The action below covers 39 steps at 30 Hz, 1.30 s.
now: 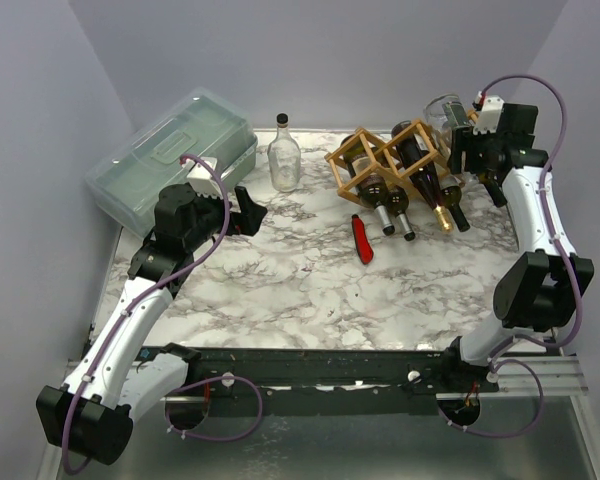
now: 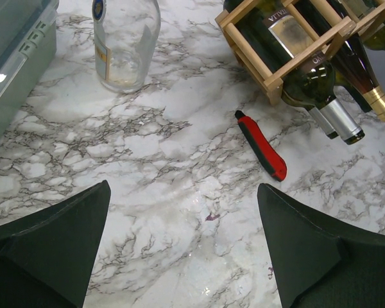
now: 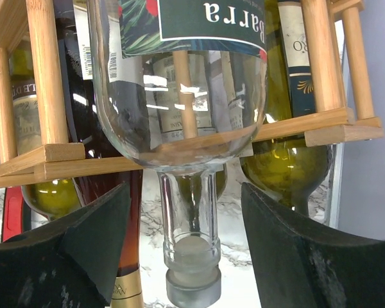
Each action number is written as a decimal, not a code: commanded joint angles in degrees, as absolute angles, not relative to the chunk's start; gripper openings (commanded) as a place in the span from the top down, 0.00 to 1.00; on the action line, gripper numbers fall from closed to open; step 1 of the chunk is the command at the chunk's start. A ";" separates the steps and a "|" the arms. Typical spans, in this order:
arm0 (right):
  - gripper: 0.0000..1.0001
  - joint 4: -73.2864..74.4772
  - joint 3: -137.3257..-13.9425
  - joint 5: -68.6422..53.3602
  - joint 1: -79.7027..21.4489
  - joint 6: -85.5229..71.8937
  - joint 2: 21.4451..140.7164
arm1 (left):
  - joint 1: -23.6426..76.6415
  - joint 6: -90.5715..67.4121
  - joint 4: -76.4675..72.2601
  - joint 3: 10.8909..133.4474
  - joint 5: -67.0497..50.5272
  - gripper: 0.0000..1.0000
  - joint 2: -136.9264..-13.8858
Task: Take the wine bottle off the wine rack
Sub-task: Pick up the wine bottle from the wine rack.
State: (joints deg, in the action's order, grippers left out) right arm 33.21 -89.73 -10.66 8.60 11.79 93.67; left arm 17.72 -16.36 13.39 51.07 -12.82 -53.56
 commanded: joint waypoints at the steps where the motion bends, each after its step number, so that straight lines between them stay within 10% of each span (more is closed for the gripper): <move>1: 0.27 34.28 -91.07 -12.37 8.95 12.74 94.88 | 17.84 -15.34 13.85 50.45 -12.67 0.01 -52.56; 39: 0.36 33.08 -90.04 -15.33 10.85 10.41 98.60 | 17.93 -15.29 13.91 50.45 -12.77 0.01 -52.25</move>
